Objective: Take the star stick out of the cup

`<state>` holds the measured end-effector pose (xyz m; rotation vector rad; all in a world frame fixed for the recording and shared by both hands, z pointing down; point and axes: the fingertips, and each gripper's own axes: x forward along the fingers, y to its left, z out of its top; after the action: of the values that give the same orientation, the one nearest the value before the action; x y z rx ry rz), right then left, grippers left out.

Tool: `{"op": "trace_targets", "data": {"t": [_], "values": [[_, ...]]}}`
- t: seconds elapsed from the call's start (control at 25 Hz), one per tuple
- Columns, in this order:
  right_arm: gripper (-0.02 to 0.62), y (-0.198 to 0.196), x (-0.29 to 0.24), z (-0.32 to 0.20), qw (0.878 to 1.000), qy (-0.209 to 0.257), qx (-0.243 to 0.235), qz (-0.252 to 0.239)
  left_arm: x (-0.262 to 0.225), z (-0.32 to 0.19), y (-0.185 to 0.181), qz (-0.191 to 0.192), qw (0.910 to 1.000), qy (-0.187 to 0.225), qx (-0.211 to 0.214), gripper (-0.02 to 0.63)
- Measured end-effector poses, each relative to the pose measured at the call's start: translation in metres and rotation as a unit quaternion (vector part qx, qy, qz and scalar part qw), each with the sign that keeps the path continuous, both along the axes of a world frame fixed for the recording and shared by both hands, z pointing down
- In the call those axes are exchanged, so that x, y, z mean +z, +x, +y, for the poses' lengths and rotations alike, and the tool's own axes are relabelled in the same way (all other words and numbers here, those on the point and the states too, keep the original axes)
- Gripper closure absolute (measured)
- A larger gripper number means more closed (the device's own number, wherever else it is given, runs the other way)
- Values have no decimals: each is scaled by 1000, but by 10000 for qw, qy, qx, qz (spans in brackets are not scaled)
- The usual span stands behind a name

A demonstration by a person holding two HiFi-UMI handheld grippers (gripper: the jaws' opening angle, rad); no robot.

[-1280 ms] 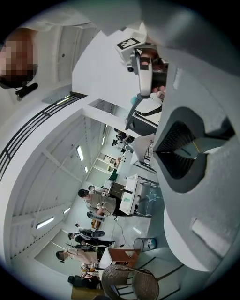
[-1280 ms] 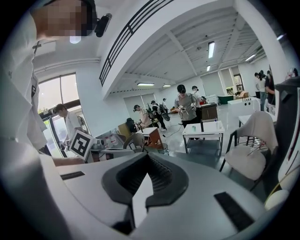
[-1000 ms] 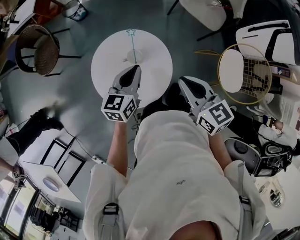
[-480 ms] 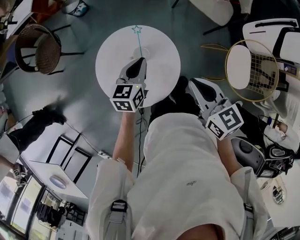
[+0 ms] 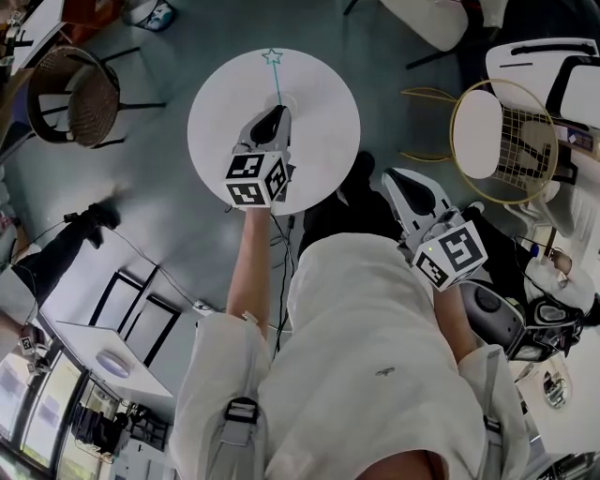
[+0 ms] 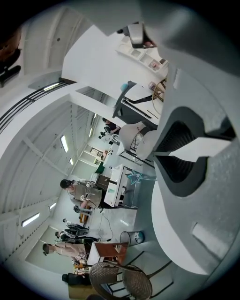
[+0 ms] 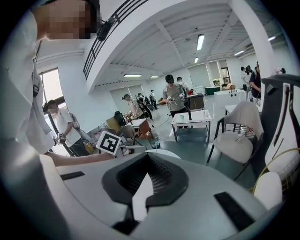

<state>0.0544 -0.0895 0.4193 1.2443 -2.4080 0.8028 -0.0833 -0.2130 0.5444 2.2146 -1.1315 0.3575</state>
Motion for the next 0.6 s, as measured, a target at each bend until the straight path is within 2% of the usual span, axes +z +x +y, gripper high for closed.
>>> {"op": "trace_targets", "data": {"t": [0.16, 0.32, 0.6], "values": [[589, 3, 6, 6, 10000, -83, 40, 26, 17, -7, -1, -31, 9997, -58, -245, 594], [589, 8, 11, 14, 9997, -188, 100, 68, 30, -9, -1, -195, 9994, -75, -267, 592], [589, 10, 17, 15, 9994, -299, 122, 122, 48, -26, -9, -392, 9986, -119, -341, 548]]}}
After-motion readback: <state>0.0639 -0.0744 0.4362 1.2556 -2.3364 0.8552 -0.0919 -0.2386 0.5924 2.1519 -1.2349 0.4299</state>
